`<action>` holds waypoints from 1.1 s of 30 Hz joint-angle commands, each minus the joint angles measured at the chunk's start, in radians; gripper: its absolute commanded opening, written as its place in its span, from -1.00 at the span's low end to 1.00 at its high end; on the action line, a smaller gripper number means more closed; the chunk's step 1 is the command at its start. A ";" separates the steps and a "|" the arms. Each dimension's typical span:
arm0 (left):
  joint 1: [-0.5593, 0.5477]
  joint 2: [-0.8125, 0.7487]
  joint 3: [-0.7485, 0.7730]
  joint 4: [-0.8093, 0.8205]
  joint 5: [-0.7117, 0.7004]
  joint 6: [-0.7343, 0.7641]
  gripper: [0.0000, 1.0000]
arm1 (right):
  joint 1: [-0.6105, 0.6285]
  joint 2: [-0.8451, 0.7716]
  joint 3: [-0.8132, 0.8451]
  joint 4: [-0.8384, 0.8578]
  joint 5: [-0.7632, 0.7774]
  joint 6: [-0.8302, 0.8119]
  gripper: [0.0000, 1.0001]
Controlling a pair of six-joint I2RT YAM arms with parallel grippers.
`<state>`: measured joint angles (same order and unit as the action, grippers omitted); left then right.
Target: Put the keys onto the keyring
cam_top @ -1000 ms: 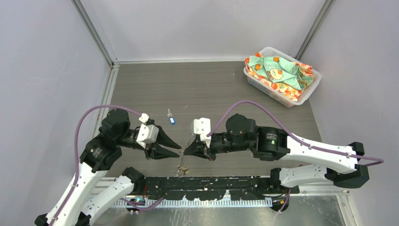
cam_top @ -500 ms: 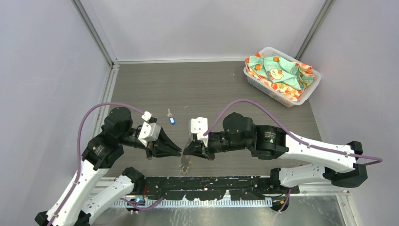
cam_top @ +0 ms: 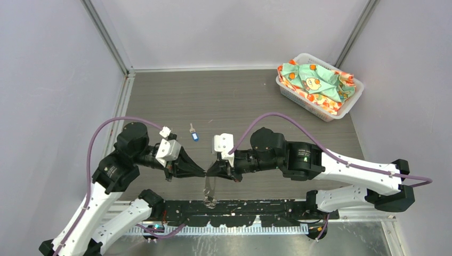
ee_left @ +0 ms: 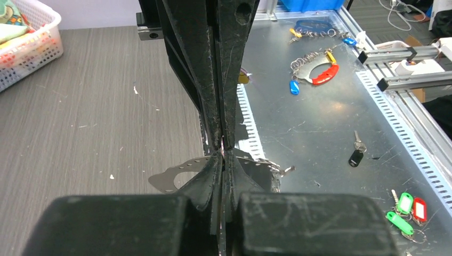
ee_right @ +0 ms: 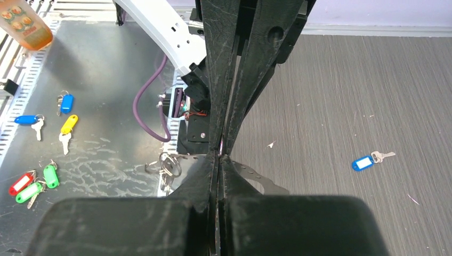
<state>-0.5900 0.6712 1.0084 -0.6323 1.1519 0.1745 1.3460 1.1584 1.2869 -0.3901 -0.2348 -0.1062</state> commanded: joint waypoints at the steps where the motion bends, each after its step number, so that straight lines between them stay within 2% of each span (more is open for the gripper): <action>1: -0.005 -0.022 -0.015 0.039 -0.021 0.033 -0.99 | 0.001 -0.015 0.047 0.071 -0.015 0.002 -0.98; 7: -0.005 -0.037 -0.005 0.014 -0.042 0.088 -0.99 | 0.001 -0.055 0.027 0.080 -0.014 0.003 -0.97; 8: -0.004 -0.038 -0.001 0.016 -0.042 0.094 -0.99 | 0.001 -0.065 0.018 0.089 -0.006 0.010 -0.86; 10: -0.004 -0.049 0.000 0.039 -0.045 0.118 -0.99 | 0.000 -0.093 -0.007 0.114 0.030 0.029 -0.36; 11: -0.005 -0.058 -0.001 0.051 -0.046 0.140 -0.99 | 0.000 -0.118 -0.025 0.131 0.050 0.037 -0.21; 15: -0.005 -0.083 0.006 0.071 -0.051 0.302 -1.00 | 0.001 -0.204 -0.109 0.206 0.144 0.066 0.22; 18: -0.004 -0.095 0.019 0.083 -0.037 0.417 -1.00 | 0.000 -0.265 -0.162 0.242 0.185 0.075 0.28; 25: -0.005 -0.154 -0.012 0.091 0.043 0.716 -0.99 | 0.001 -0.363 -0.252 0.308 0.274 0.079 0.28; 33: -0.005 -0.176 -0.021 0.081 0.070 0.818 -0.99 | 0.000 -0.377 -0.268 0.313 0.294 0.068 0.27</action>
<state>-0.5945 0.5045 0.9916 -0.5995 1.1812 0.8970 1.3460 0.7937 1.0149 -0.1455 0.0257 -0.0422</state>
